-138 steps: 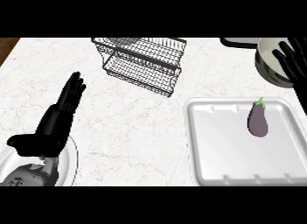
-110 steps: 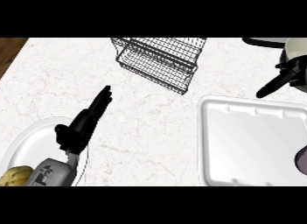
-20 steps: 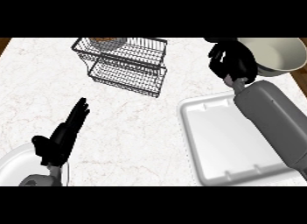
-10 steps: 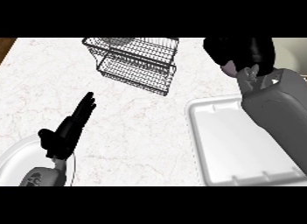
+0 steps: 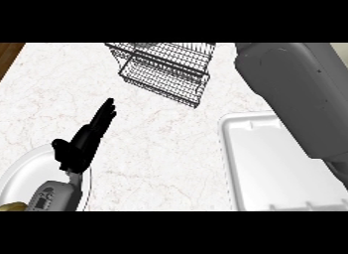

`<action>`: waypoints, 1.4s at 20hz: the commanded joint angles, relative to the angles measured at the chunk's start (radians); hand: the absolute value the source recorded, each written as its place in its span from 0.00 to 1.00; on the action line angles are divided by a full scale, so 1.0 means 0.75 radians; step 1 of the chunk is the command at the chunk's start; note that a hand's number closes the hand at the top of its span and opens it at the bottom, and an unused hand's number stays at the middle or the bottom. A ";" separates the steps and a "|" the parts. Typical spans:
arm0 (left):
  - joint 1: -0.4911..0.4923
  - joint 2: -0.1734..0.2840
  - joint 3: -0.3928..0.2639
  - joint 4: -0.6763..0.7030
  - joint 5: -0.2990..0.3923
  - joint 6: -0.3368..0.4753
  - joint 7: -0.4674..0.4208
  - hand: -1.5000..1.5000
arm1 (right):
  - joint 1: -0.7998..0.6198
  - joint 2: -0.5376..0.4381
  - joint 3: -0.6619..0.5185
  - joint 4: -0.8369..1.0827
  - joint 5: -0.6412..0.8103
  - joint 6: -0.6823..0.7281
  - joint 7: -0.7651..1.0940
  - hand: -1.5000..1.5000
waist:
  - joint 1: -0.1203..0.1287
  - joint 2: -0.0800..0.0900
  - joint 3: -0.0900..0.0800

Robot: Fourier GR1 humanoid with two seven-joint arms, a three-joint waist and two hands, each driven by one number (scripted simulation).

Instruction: Pick the eggplant from the tray and place it in the tiered basket

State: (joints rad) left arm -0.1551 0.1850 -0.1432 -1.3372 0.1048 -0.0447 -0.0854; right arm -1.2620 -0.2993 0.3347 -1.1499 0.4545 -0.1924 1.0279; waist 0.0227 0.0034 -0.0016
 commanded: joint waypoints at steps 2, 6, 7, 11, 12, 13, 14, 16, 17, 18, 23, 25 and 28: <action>-0.025 0.007 0.035 0.061 0.001 -0.022 -0.029 0.50 | -0.089 0.083 -0.092 0.340 0.012 -0.022 -0.165 1.00 | 0.003 0.007 0.001; 0.026 -0.014 -0.016 -0.035 -0.026 -0.011 -0.006 0.50 | -0.295 0.212 -0.143 0.604 0.018 -0.037 -0.177 1.00 | 0.033 0.010 0.000; -0.032 -0.057 -0.020 0.035 -0.024 -0.008 -0.022 0.50 | -0.300 0.209 -0.172 0.666 0.012 -0.061 -0.234 1.00 | 0.026 0.015 0.000; 0.000 0.007 -0.007 -0.004 -0.034 -0.042 -0.025 0.50 | -0.339 0.306 -0.195 0.855 0.038 -0.165 -0.330 1.00 | 0.060 0.024 -0.001; -0.007 -0.029 -0.019 0.016 -0.041 -0.024 -0.034 0.50 | -0.378 0.278 -0.230 0.898 0.015 -0.122 -0.376 1.00 | 0.047 0.022 0.000; -0.021 -0.017 -0.018 0.031 -0.038 -0.047 -0.039 0.50 | -0.409 0.310 -0.233 0.950 0.031 -0.168 -0.347 1.00 | 0.068 0.031 -0.002; 0.028 -0.042 -0.052 -0.026 -0.063 -0.016 -0.042 0.50 | -0.367 0.276 -0.258 0.971 0.012 -0.168 -0.445 1.00 | 0.065 0.027 0.000; -0.068 -0.086 -0.024 0.088 -0.066 0.016 -0.050 0.50 | -0.418 0.351 -0.270 1.016 0.018 -0.226 -0.438 1.00 | 0.050 0.030 -0.001; -0.012 -0.057 -0.047 -0.040 -0.054 -0.007 0.010 0.50 | -0.407 0.354 -0.291 1.049 0.006 -0.244 -0.462 1.00 | 0.074 0.028 0.000; -0.021 -0.067 -0.049 0.009 -0.080 0.012 -0.011 0.50 | -0.424 0.395 -0.308 1.055 -0.005 -0.271 -0.453 1.00 | 0.059 0.025 0.000; -0.052 -0.066 -0.015 0.074 -0.064 -0.008 -0.045 0.50 | -0.441 0.386 -0.433 1.110 -0.103 -0.278 -0.567 1.00 | 0.055 0.032 -0.001; -0.076 -0.062 -0.017 0.037 -0.050 -0.020 0.014 0.50 | -0.489 0.398 -0.480 1.150 -0.143 -0.267 -0.509 1.00 | 0.070 0.032 -0.001; 0.007 -0.027 -0.029 -0.022 -0.063 -0.036 -0.020 0.50 | -0.441 0.394 -0.609 1.160 -0.270 -0.317 -0.428 1.00 | 0.076 0.026 0.000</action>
State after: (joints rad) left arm -0.1821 0.1516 -0.1599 -1.3307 0.0656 -0.0671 -0.0943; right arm -1.5927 -0.0083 -0.0344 -0.3078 0.3269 -0.4077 0.6712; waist 0.0770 0.0244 -0.0018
